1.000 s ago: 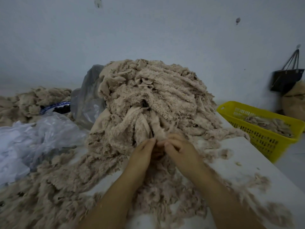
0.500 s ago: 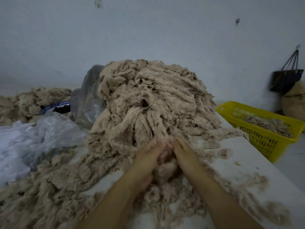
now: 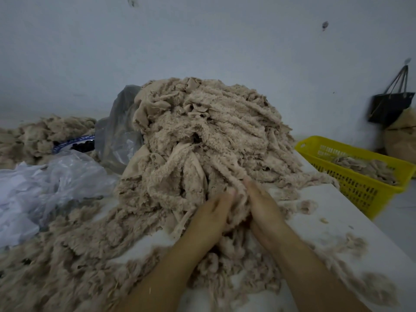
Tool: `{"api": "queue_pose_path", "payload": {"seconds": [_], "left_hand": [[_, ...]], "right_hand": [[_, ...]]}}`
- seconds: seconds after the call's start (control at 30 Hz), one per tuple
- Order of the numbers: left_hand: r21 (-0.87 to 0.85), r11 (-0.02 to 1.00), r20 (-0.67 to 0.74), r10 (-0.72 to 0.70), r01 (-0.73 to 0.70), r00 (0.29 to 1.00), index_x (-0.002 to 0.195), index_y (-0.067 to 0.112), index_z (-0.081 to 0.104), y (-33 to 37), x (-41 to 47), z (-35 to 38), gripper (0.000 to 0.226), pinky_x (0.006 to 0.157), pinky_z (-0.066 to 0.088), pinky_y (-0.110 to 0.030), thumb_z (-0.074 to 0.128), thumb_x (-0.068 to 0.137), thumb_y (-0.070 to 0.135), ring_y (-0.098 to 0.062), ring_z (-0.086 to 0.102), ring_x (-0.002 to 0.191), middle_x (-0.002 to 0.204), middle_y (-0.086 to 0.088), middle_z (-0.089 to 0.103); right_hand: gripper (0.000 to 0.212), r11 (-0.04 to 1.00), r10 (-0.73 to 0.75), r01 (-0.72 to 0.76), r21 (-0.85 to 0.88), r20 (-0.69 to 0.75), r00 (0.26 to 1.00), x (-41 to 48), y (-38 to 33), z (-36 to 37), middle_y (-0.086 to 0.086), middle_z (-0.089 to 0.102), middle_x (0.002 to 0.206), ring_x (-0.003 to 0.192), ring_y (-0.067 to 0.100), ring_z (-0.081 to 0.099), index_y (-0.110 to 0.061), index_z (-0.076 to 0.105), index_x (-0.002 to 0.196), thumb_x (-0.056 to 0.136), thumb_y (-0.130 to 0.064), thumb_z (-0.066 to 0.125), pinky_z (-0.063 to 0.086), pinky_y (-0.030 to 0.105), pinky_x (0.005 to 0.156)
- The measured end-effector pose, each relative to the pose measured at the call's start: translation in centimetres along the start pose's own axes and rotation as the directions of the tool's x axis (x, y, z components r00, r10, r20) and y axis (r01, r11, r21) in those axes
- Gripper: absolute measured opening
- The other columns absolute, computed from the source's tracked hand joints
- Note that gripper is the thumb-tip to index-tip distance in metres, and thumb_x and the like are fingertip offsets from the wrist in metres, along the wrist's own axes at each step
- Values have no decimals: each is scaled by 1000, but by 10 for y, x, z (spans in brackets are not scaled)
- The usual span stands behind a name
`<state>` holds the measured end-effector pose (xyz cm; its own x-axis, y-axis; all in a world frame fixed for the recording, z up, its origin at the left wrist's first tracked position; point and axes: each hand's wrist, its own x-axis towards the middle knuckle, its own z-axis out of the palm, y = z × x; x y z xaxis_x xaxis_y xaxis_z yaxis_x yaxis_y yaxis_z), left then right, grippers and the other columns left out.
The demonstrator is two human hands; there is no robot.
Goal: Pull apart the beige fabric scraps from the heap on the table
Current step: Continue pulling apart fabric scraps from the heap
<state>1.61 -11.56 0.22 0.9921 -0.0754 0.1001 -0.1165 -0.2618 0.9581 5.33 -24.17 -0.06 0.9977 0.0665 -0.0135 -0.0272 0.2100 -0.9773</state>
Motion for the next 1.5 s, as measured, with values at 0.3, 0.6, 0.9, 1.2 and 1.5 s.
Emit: {"api": "queue_pose_path", "payload": {"seconds": [0.3, 0.6, 0.9, 1.2, 1.5], "left_hand": [[-731, 602, 156, -313, 322, 937, 117, 8, 72, 10, 10, -27, 47, 73, 62, -36, 69, 79, 36, -26, 73, 101, 112, -14, 74], [-977, 208, -1, -212, 44, 977, 58, 13, 65, 3, 18, -43, 29, 45, 39, -18, 59, 85, 23, -6, 43, 46, 57, 5, 50], [-507, 862, -110, -84, 17, 990, 103, 21, 71, 8, 7, -23, 15, 67, 57, -24, 57, 100, 19, -16, 74, 84, 93, -4, 77], [-54, 993, 140, 109, -102, 984, 77, 19, 58, 8, -5, -6, 22, 52, 39, -20, 57, 99, 17, -8, 47, 55, 61, 6, 51], [-577, 812, 63, -63, 88, 996, 104, 15, 78, 17, 0, -19, 32, 77, 59, -31, 60, 92, 38, -27, 72, 100, 110, -16, 74]], "right_hand": [[61, 822, 74, 174, -543, 404, 912, -21, 3, 12, 19, 72, 89, 78, 17, 65, 0, 67, 88, 91, -60, 56, 51, 31, 75], [26, 985, 156, -124, -122, 306, 939, -18, -9, 3, 16, 74, 77, 65, 22, 70, -11, 77, 74, 89, -28, 64, 56, 25, 58], [51, 947, -68, 156, -280, 299, 952, -19, -2, 11, -37, 65, 106, 103, -12, 62, -64, 61, 104, 65, -95, 49, 49, 13, 82], [37, 987, 65, -84, 137, 142, 988, -9, -13, 6, 4, 76, 90, 79, 13, 73, -19, 79, 77, 99, -33, 53, 57, 24, 63], [44, 900, 89, -71, 431, -22, 996, 0, -15, -1, 12, 76, 94, 85, 23, 75, -15, 79, 83, 102, -39, 48, 59, 33, 68]]}}
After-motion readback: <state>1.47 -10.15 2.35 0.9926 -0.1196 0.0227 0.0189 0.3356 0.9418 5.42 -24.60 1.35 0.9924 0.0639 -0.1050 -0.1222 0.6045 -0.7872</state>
